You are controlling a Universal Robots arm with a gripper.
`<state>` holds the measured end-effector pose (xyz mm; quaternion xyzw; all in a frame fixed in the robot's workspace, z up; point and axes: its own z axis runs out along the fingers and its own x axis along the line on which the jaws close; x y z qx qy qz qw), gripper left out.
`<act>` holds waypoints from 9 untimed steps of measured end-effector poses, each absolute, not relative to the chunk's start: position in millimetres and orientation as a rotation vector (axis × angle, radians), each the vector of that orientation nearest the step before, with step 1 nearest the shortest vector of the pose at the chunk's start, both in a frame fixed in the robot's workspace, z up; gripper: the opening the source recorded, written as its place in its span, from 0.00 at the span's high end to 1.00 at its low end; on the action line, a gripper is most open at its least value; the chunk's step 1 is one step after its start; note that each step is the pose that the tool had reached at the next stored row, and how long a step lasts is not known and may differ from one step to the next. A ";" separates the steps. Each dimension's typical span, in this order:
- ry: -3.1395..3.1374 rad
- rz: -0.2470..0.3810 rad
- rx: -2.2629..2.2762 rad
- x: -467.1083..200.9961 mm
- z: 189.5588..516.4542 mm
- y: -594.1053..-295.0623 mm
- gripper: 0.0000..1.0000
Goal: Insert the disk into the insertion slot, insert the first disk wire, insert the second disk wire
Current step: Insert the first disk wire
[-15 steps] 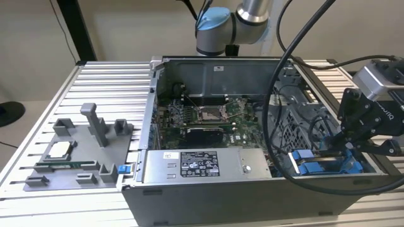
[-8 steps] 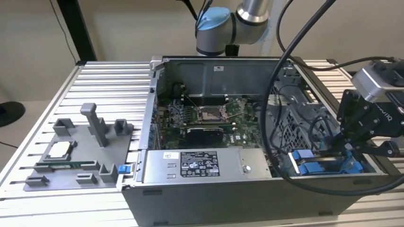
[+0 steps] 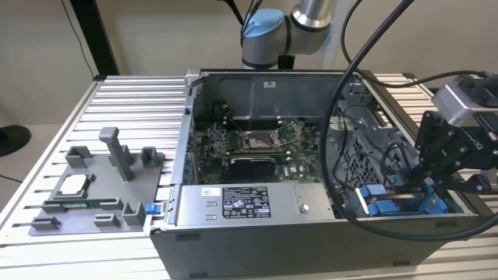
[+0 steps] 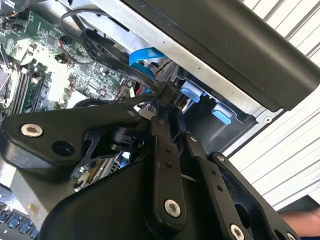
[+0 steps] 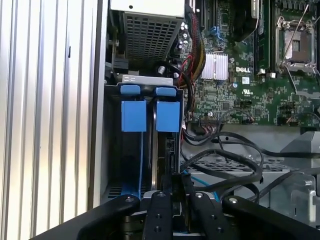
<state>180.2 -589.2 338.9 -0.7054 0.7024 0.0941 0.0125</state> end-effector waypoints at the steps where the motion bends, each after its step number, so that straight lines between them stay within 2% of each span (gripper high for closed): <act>1: 2.190 0.293 -2.198 180.2 338.6 -589.1 1.00; 9: 2.197 0.289 -2.195 180.2 336.2 -588.4 1.00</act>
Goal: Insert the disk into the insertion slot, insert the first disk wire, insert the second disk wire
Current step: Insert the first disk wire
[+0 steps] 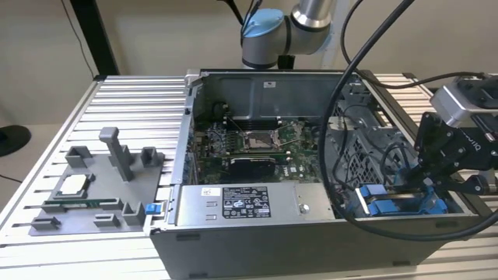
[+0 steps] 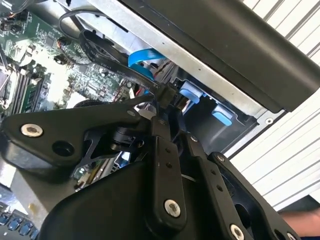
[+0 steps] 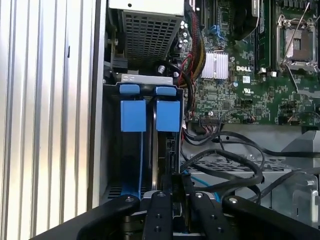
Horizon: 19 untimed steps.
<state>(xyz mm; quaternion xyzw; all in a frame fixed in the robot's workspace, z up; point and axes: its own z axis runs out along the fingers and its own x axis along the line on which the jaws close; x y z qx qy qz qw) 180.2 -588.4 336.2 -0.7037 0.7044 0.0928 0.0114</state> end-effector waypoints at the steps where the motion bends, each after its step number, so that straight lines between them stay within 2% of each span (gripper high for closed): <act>1: 2.198 0.289 -2.194 180.2 335.4 -588.3 1.00; 11: 2.214 0.292 -2.174 180.2 327.5 -588.5 1.00; 19: 2.218 0.293 -2.169 179.0 363.3 -588.6 1.00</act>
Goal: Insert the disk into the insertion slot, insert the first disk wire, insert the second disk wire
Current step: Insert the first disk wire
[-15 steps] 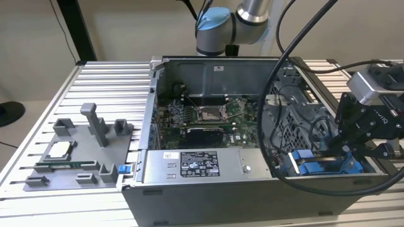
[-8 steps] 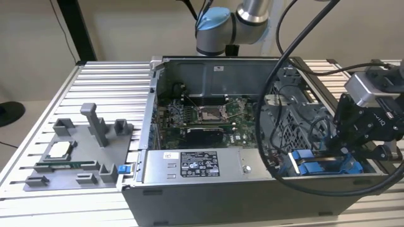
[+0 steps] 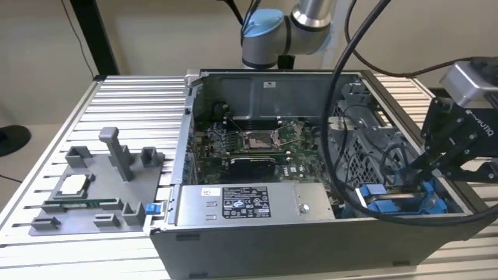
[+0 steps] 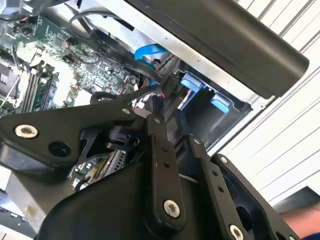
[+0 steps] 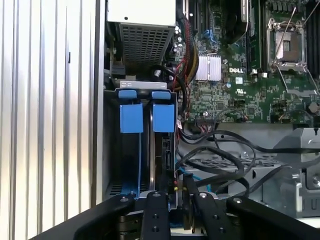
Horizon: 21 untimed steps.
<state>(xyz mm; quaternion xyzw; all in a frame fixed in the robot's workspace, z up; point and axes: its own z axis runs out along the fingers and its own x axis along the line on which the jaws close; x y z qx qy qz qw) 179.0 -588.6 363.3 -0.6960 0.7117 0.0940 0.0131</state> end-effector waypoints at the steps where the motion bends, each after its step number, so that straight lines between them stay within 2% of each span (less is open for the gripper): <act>1: 2.218 0.293 -2.168 178.8 367.7 -588.7 1.00; 9: 2.221 0.295 -2.168 190.4 374.7 -588.6 1.00; 15: 2.232 0.319 -2.175 211.9 373.3 -588.6 1.00; 16: 2.234 0.324 -2.176 213.8 372.4 -588.6 0.00; 21: 2.247 0.355 -2.185 218.0 368.0 -588.6 0.00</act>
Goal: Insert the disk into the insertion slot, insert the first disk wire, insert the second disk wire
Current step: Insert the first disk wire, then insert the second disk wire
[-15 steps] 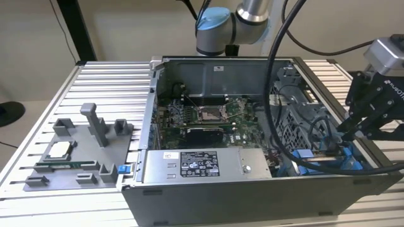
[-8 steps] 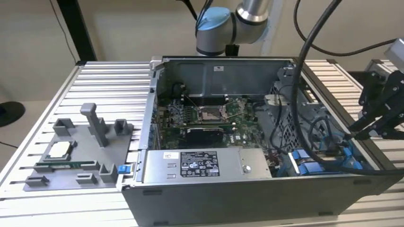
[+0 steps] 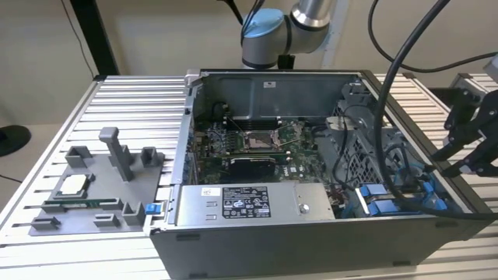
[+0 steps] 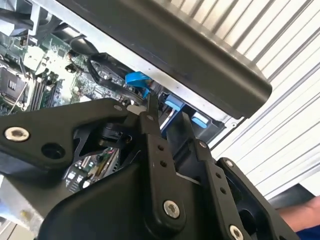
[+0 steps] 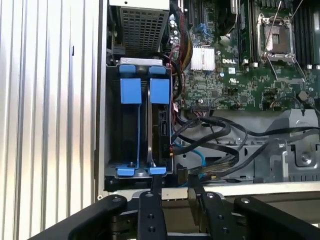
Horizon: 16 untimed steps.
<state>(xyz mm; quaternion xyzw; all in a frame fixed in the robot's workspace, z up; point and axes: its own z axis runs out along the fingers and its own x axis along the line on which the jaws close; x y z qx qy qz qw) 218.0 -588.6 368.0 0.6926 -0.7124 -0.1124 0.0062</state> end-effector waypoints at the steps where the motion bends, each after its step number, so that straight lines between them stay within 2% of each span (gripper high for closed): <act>1: -2.226 -0.358 2.164 218.0 367.3 -588.6 0.00; 16: -2.267 -0.374 2.110 216.1 358.3 -587.8 0.00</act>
